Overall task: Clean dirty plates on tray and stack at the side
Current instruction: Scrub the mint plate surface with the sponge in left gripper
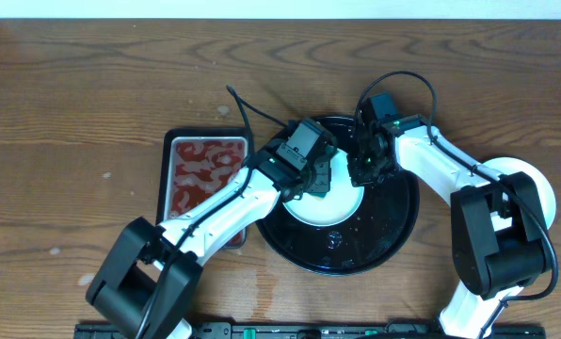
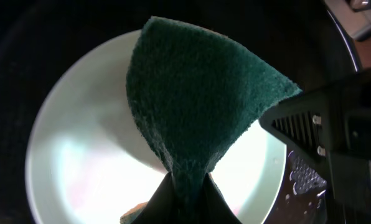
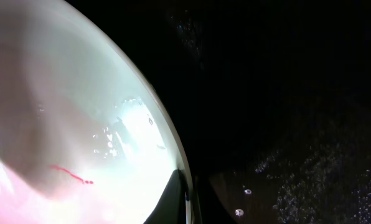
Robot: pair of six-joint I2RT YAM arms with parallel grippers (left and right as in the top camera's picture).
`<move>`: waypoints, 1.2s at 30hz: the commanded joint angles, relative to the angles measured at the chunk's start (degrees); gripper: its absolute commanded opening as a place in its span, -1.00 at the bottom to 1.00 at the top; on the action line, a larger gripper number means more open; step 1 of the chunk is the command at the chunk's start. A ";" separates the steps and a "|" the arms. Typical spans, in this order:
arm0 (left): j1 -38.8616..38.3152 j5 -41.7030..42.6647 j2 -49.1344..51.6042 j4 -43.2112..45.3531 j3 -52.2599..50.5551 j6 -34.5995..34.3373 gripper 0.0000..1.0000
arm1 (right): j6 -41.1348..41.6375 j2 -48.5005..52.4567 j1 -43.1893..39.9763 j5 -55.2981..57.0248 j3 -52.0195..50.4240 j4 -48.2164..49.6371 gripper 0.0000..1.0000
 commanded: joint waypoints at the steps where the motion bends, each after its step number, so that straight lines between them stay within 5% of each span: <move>1: -0.42 0.17 2.45 1.36 0.00 -5.07 -0.85 | -1.22 1.29 -0.07 7.82 -1.53 -1.31 -0.98; 12: -3.45 3.10 10.01 6.27 0.00 -4.94 -0.85 | -1.25 1.29 -0.07 7.82 -1.53 -1.29 -0.98; 21: -0.85 -15.50 10.05 -8.28 0.00 -4.90 -0.85 | -1.25 1.29 -0.07 7.82 -1.53 -1.29 -0.98; 29: 0.85 -15.17 4.09 -9.66 0.02 -1.49 -0.85 | -1.25 1.29 -0.07 7.82 -1.53 -1.40 -0.98; 36: 0.74 -3.32 0.76 -3.82 0.00 -3.30 -0.85 | -1.25 1.29 -0.07 7.85 -1.53 -1.53 -0.99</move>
